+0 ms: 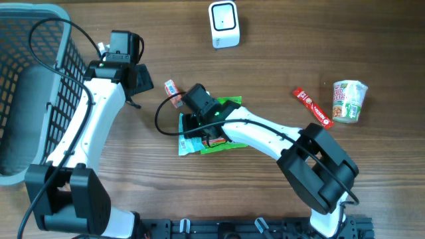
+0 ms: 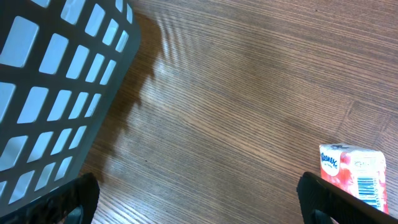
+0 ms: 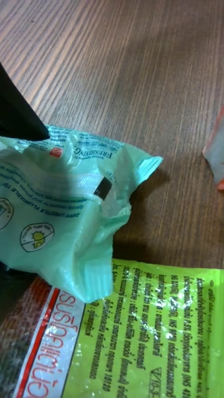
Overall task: Scan the item barcode
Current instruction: 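Reach the right gripper to the wipes pack and grasp it, then lift the wipes pack and pull it right with the right gripper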
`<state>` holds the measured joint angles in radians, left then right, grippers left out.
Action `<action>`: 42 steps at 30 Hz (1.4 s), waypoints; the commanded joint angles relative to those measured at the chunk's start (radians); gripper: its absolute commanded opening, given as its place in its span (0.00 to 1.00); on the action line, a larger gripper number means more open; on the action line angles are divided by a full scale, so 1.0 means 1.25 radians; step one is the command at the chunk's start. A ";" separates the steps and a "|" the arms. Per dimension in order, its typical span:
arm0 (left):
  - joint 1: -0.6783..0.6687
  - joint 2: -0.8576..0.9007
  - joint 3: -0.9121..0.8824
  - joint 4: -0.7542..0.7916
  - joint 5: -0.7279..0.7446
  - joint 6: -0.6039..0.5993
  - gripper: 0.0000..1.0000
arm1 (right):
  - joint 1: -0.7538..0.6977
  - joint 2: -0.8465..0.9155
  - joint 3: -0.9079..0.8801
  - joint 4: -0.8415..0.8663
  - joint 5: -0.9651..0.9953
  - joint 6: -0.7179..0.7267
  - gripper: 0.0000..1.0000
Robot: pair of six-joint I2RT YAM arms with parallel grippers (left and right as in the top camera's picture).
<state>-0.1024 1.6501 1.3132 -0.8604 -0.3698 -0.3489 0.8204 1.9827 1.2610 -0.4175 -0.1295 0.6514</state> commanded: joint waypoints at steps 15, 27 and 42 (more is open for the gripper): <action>0.003 -0.005 -0.001 0.001 -0.010 0.010 1.00 | -0.016 -0.009 -0.003 0.005 -0.040 -0.035 0.04; 0.003 -0.005 -0.001 0.001 -0.010 0.010 1.00 | -0.423 -0.385 -0.003 -0.204 -0.537 -0.250 0.04; 0.003 -0.005 -0.001 0.001 -0.010 0.010 1.00 | -0.473 -0.385 -0.005 -0.242 -0.508 -0.246 0.04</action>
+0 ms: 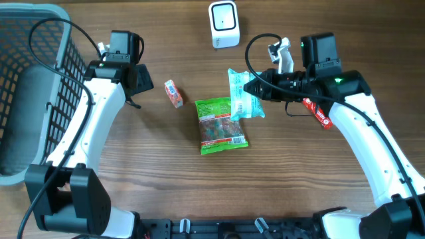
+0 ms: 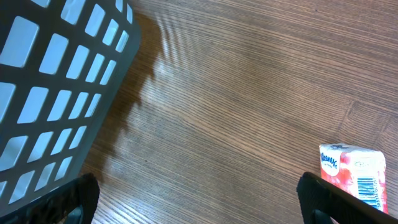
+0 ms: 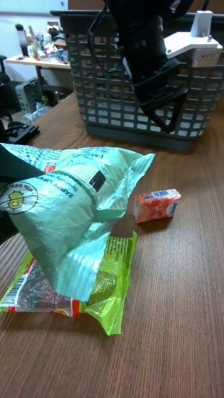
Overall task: Scan the item barcode
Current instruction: 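Lift the wipes pack and pull it right with the right gripper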
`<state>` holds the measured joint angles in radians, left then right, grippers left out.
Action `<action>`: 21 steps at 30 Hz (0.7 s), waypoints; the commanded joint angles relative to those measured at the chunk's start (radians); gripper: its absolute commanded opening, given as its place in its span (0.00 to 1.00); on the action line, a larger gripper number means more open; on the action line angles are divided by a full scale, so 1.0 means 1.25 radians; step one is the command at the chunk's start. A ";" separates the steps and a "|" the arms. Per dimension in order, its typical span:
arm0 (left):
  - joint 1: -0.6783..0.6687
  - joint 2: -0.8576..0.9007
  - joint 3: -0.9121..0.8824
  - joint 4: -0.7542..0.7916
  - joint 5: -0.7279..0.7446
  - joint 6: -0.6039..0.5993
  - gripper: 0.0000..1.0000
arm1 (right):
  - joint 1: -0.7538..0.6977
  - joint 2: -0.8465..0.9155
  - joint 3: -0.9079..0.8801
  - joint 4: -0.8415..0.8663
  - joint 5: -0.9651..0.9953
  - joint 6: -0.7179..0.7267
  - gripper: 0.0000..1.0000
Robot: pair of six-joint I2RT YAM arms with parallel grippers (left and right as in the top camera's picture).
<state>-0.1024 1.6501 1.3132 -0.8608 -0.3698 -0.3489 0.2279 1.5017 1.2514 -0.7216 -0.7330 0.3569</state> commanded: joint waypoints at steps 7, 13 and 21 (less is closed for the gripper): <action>0.003 -0.005 -0.001 0.001 -0.010 0.010 1.00 | 0.001 0.000 0.003 -0.022 -0.026 -0.013 0.04; 0.003 -0.004 -0.001 0.001 -0.010 0.010 1.00 | 0.001 0.000 0.003 -0.024 -0.027 -0.014 0.04; 0.003 -0.004 -0.001 0.001 -0.010 0.010 1.00 | -0.001 -0.001 0.009 -0.028 -0.005 -0.056 0.04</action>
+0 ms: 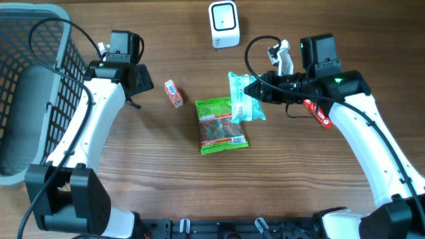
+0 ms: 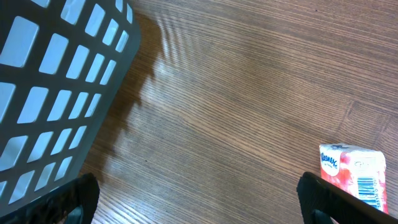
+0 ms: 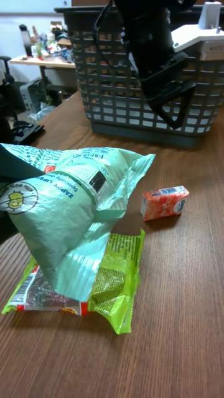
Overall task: Scan the item barcode
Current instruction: 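Lift the wipes pack and pull it right with the right gripper, then hold the wipes pack up to the scanner with the right gripper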
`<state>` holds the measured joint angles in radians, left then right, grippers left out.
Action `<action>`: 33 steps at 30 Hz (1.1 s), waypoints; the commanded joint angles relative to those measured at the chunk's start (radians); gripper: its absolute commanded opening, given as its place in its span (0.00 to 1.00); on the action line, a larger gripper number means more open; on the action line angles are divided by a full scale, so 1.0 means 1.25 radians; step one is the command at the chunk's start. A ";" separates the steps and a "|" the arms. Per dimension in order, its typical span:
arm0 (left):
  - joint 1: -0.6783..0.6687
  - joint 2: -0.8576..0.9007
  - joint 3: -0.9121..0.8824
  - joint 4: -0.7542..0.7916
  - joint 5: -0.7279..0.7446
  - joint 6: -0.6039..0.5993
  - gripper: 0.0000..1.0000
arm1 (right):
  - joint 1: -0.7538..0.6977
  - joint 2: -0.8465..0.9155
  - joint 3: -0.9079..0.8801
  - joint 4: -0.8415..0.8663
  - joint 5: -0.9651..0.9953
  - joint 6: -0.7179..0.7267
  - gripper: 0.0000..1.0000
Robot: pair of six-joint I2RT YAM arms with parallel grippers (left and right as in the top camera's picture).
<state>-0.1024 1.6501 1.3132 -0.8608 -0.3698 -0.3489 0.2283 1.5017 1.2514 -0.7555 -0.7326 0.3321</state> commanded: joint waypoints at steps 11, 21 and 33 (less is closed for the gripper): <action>0.003 -0.005 -0.001 0.001 -0.010 0.010 1.00 | -0.004 0.066 0.532 -0.345 0.451 -0.128 0.04; 0.003 -0.005 -0.001 0.001 -0.010 0.010 1.00 | 0.114 0.317 0.768 -0.255 0.877 -0.257 0.04; 0.003 -0.004 -0.001 0.001 -0.010 0.010 1.00 | 0.317 0.677 0.768 0.302 1.369 -0.699 0.04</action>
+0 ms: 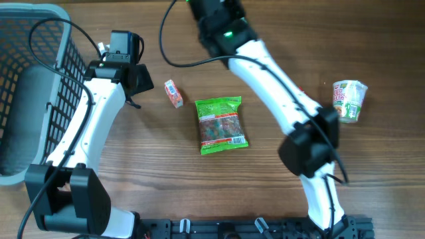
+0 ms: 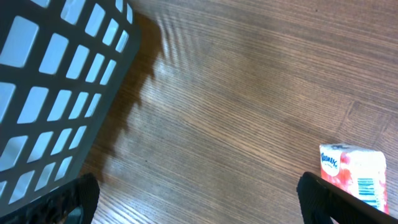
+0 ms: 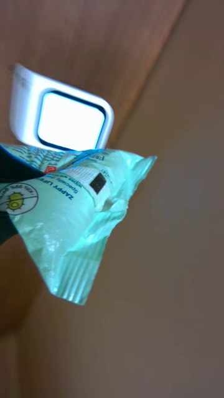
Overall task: Scan the item barcode
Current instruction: 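Hold the wipes pack up to the scanner with the right gripper, then lower the wipes pack to the table at right and release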
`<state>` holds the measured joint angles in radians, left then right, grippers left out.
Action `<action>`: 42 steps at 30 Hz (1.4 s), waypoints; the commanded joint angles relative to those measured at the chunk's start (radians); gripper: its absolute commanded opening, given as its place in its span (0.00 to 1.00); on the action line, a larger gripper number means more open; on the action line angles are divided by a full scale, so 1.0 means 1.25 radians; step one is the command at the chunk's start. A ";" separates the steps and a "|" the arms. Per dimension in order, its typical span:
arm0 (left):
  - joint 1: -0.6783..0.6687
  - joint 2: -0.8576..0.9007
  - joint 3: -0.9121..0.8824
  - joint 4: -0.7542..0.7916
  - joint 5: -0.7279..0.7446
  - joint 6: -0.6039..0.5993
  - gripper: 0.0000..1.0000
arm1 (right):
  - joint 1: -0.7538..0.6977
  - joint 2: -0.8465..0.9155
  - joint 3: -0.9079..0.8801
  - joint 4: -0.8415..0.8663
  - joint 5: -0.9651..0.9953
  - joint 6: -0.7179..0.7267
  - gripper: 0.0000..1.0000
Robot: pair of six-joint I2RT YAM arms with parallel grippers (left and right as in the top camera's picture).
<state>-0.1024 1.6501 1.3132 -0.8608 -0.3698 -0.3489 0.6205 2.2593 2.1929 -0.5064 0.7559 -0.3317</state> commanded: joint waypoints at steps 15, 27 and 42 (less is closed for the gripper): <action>0.003 -0.005 -0.001 0.001 -0.010 0.010 1.00 | -0.004 0.256 0.014 0.474 0.250 -0.267 0.04; 0.003 -0.005 -0.001 0.001 -0.010 0.010 1.00 | -0.001 -0.013 0.014 0.057 0.076 -0.049 0.04; 0.003 -0.005 -0.001 0.001 -0.010 0.010 1.00 | -0.251 -0.197 -0.171 -0.790 -0.462 0.331 0.04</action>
<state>-0.1024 1.6501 1.3132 -0.8604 -0.3698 -0.3489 0.3626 1.9903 2.0968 -1.4837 0.2539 0.0303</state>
